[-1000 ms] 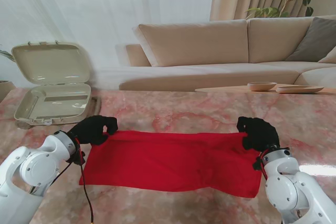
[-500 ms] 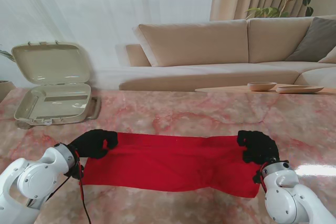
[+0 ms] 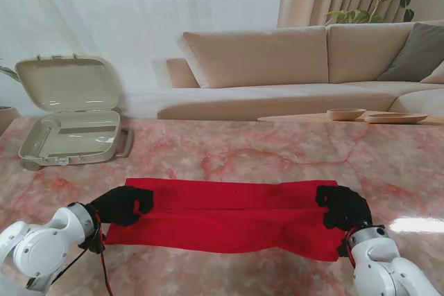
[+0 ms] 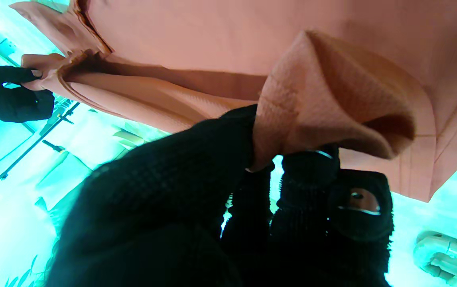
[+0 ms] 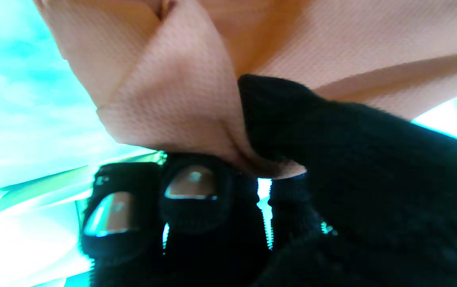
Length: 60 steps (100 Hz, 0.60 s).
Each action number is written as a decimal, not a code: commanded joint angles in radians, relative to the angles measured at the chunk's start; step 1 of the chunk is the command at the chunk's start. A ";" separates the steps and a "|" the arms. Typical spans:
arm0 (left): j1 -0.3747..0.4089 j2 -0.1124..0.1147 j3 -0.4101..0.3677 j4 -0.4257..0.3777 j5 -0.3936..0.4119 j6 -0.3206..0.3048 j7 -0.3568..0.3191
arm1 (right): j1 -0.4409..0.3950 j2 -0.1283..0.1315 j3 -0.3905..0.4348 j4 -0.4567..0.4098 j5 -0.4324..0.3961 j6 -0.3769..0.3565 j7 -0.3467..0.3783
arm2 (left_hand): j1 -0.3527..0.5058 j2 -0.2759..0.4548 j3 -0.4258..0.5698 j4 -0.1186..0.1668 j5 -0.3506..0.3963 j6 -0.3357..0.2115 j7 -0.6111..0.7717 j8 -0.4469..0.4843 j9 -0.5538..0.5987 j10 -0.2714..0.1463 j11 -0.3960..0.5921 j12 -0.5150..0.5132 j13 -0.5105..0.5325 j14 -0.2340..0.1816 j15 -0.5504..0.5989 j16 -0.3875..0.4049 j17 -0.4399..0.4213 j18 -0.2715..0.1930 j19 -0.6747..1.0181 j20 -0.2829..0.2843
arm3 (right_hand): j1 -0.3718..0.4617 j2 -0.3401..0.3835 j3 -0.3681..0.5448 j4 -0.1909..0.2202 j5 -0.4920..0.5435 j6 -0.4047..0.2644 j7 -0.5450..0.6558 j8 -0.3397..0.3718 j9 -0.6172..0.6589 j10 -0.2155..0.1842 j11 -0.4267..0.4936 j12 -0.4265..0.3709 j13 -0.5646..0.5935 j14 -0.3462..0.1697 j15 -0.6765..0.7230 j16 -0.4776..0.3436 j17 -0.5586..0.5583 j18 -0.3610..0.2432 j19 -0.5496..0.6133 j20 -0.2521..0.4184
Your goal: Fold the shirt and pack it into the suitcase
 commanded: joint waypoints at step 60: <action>0.032 0.033 -0.017 0.004 0.052 0.026 -0.138 | -0.061 0.007 -0.005 -0.012 0.022 0.050 0.089 | 0.097 0.110 -0.269 -0.042 -0.052 -0.041 -0.164 -0.207 -0.030 0.021 -0.117 0.073 -0.132 0.050 -0.095 0.017 -0.159 0.001 -0.028 0.049 | 0.105 -0.003 0.018 -0.058 0.022 -0.050 -0.050 -0.067 0.054 0.028 -0.013 -0.059 0.010 0.066 -0.122 0.005 -0.062 0.017 0.042 -0.021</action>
